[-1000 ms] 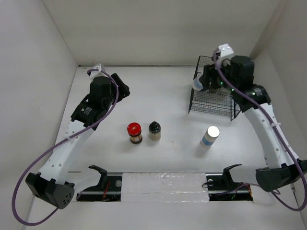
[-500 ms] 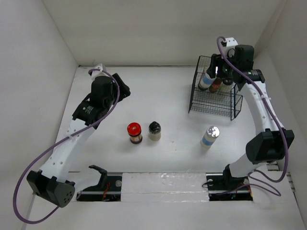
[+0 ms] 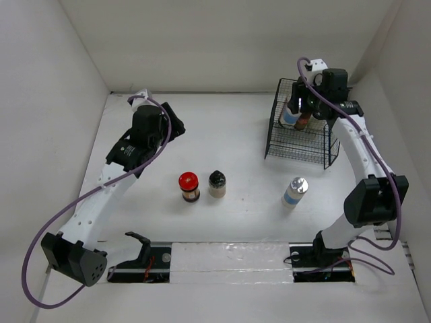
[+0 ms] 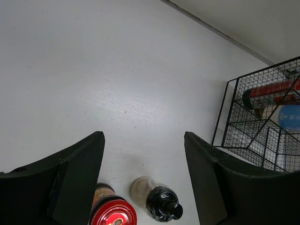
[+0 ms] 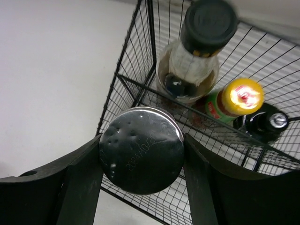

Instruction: Organize the condiment bottles

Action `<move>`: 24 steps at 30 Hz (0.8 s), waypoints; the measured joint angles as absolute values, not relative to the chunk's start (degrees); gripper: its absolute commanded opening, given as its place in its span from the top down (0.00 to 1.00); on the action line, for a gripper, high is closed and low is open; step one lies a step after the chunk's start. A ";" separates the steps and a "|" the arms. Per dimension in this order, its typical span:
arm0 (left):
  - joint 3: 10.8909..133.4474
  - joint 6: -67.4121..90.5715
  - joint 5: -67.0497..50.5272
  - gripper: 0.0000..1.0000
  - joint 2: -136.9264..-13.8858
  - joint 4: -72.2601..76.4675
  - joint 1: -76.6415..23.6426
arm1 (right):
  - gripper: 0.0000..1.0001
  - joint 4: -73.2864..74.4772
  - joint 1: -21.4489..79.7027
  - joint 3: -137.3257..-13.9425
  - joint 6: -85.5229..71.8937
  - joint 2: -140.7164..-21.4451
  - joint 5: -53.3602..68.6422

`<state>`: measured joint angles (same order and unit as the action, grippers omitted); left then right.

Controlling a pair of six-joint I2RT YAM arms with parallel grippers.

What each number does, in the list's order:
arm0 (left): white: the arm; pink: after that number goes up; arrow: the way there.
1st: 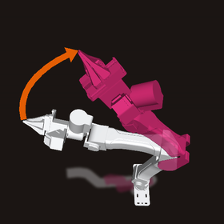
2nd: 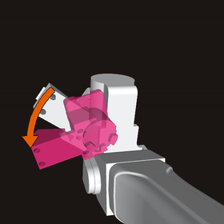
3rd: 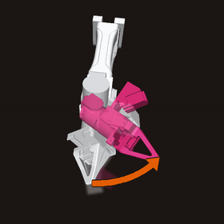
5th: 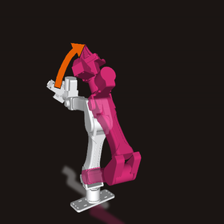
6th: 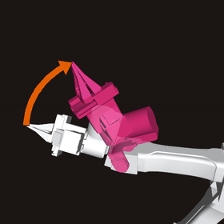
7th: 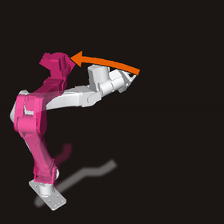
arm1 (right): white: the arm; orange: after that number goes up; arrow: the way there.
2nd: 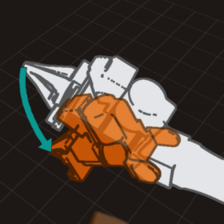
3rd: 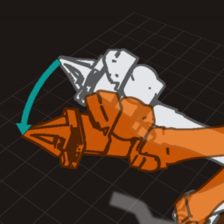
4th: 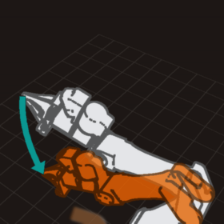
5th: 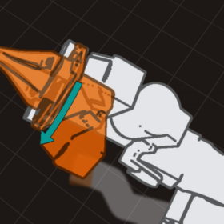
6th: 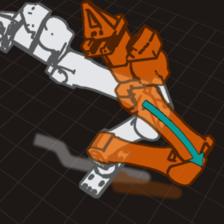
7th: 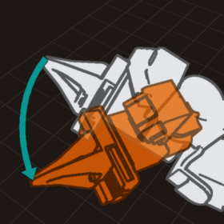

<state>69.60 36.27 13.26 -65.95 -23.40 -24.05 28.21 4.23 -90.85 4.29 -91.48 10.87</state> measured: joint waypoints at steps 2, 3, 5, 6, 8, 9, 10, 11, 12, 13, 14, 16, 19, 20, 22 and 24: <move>69.60 36.27 13.23 0.35 -66.06 -23.38 -24.05 | 0.80 27.35 4.51 -88.58 4.29 -92.31 10.61; 69.60 36.27 13.26 0.35 -66.08 -23.35 -24.08 | 0.78 26.96 4.60 -87.61 4.34 -92.99 10.31; 69.60 36.27 13.26 0.35 -66.08 -23.35 -24.05 | 0.74 25.80 4.80 -86.17 4.27 -94.76 10.04; 69.60 36.27 13.26 0.35 -66.15 -23.35 -24.05 | 0.71 25.34 4.86 -85.82 4.25 -95.83 9.85; 69.60 36.27 13.26 0.35 -66.28 -23.33 -24.08 | 0.62 25.06 5.02 -85.71 4.21 -98.02 9.74; 69.60 36.27 13.23 0.35 -66.37 -23.35 -24.05 | 0.58 25.06 5.17 -85.71 4.05 -99.11 9.72; 69.60 36.25 13.26 0.35 -66.46 -23.35 -24.05 | 0.46 24.71 5.26 -85.71 3.90 -99.94 9.56; 69.60 36.25 13.23 0.35 -66.52 -23.33 -24.05 | 0.38 23.79 5.28 -85.86 3.75 -100.07 9.63; 69.60 36.27 13.26 0.35 -66.59 -23.33 -24.05 | 0.31 23.79 5.37 -85.93 3.60 -100.07 9.63; 69.60 36.25 13.26 0.35 -66.63 -23.33 -24.05 | 0.19 23.99 5.58 -85.95 3.60 -100.07 9.56; 69.60 36.25 13.26 0.35 -66.65 -23.33 -24.08 | 0.15 24.03 5.72 -86.00 3.44 -100.07 9.43; 69.60 36.25 13.26 0.35 -66.67 -23.33 -24.05 | 0.09 24.58 5.89 -86.48 3.29 -100.03 9.37; 69.60 36.27 13.26 0.35 -66.67 -23.33 -24.05 | 0.02 26.20 6.09 -87.22 3.20 -99.20 8.69; 69.60 36.25 13.26 0.35 -66.67 -23.33 -24.05 | 0.01 26.94 6.17 -87.22 3.20 -98.24 8.29; 69.60 36.25 13.26 0.35 -66.67 -23.33 -24.05 | 0.01 28.73 6.42 -87.07 3.18 -94.91 7.11; 69.60 36.25 13.26 0.35 -66.67 -23.33 -24.05 | 0.01 29.43 6.87 -85.93 3.16 -89.25 5.58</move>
